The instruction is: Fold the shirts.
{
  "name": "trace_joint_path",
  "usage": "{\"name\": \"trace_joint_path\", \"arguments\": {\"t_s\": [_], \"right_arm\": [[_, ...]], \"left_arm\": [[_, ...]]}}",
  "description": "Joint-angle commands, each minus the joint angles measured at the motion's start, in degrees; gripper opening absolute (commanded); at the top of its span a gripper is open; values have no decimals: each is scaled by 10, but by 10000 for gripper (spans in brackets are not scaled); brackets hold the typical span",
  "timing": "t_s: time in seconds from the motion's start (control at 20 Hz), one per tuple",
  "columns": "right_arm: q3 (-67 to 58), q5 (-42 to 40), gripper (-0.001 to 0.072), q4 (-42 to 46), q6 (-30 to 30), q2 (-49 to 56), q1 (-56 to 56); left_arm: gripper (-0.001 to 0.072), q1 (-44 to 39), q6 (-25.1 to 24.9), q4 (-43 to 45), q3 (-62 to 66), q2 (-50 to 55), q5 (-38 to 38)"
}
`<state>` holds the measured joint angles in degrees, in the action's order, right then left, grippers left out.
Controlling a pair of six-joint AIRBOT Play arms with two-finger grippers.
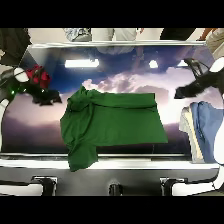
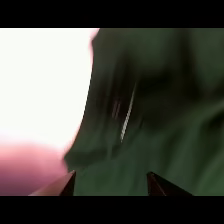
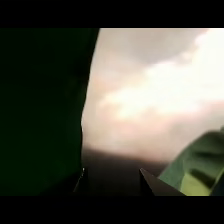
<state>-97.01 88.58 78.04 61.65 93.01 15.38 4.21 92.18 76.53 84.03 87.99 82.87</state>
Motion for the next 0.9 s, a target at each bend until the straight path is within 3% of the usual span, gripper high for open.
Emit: {"name": "trace_joint_path", "arguments": {"t_s": [0.0,0.2,0.35,0.5,0.55,0.6,0.65,0.7,0.85], "right_arm": [[78,92,395,24,-10,-27,30],[175,80,396,-18,-21,-41,30],[190,92,397,-22,-21,-41,30],[192,91,402,-17,-21,-41,30],[199,87,466,-17,-21,-43,30],[212,81,528,-15,-21,-45,30],[230,73,534,-14,-21,-48,30],[253,63,534,-13,-21,-51,30],[317,33,558,-10,-24,-52,30]], "left_arm": [[464,56,-45,-44,-207,-84,30],[464,62,-115,-110,-454,-183,-102],[464,54,-138,-195,-508,-183,-168],[450,35,-137,-200,-514,-181,-219],[360,31,-136,-200,-514,-181,-231],[199,29,-127,-200,-514,-181,-246],[97,29,-121,-200,-514,-181,-257],[39,29,-121,-200,-512,-181,-260],[30,30,-130,-200,-506,-188,-259]]}}
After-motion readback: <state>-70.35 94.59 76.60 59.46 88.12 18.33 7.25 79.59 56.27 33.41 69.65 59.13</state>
